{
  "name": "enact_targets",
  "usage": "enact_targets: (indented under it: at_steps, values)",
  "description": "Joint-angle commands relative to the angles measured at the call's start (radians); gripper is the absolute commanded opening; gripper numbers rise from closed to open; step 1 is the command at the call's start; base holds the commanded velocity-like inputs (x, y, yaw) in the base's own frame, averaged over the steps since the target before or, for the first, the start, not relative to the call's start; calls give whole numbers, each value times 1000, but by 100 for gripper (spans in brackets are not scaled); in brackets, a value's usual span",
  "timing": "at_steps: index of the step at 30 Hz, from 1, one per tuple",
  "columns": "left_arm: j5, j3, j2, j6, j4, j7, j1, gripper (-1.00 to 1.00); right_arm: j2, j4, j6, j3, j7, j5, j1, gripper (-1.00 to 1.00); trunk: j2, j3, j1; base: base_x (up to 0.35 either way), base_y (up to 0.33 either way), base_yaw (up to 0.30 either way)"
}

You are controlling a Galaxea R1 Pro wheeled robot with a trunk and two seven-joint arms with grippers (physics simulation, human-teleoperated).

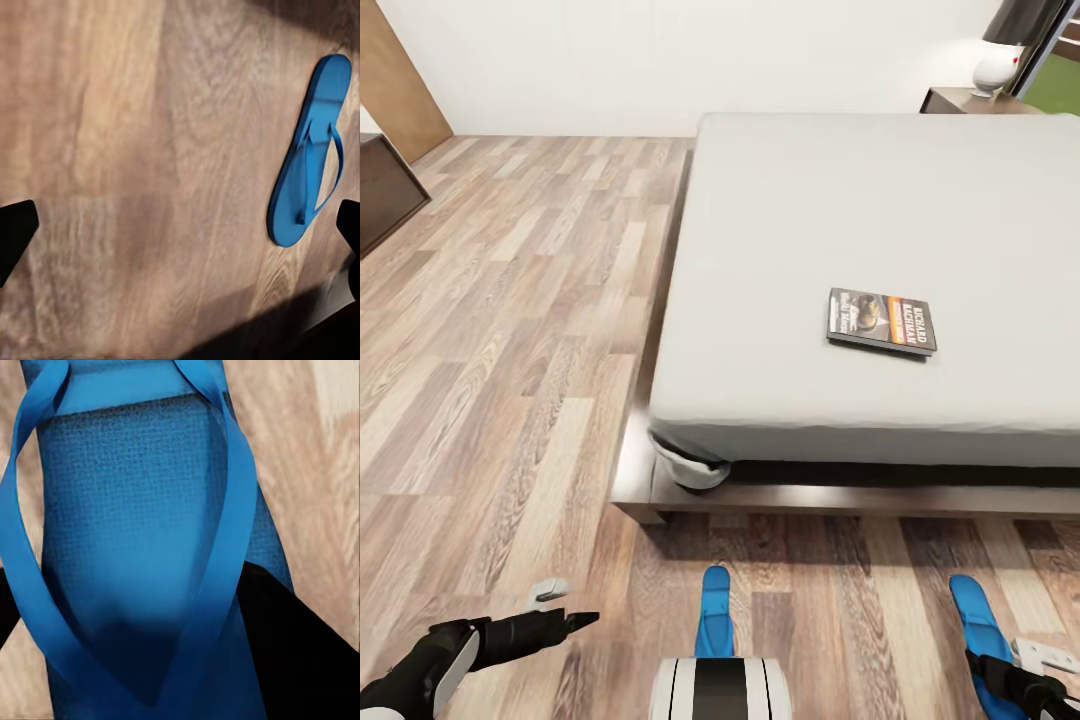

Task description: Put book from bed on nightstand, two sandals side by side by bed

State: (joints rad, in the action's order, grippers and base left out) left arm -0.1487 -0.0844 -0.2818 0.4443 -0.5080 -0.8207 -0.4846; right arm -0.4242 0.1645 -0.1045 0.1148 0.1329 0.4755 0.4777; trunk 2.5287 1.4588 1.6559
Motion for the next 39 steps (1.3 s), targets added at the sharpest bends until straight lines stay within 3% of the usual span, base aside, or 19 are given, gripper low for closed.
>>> enact_targets:
  at_steps: [1, 8, 14, 19, 23, 39]
  values:
    - [-6, -1, 0, 8, 0, -1, 0, 100, -1, -2, -4, 8, 3, 12, 1, -100, 0, 1, 0, 0, 314, 0]
    - [-6, -1, 0, 8, 0, -1, 0, 100, -1, -1, -11, 8, 4, 11, 1, -100, 0, 1, 0, 57, 314, 0]
    - [-6, 0, 1, 8, 1, -1, 0, 100, 1, -1, -91, 11, 11, 12, 1, -100, 0, 1, 0, 88, 314, 0]
    - [-6, 0, 7, 8, 0, -1, 0, 100, 32, 53, -95, 13, 17, 12, 1, -100, 0, 1, 0, 90, 314, 0]
    - [-6, -1, 7, 8, 0, -1, 0, 100, 37, 69, -95, 14, 16, 12, 1, -100, 0, 1, 0, 67, 278, 0]
    - [-6, -2, 7, 8, 2, -1, 0, 100, 38, 65, -97, 15, 13, 11, 1, -100, 0, 1, 0, 4, 106, 0]
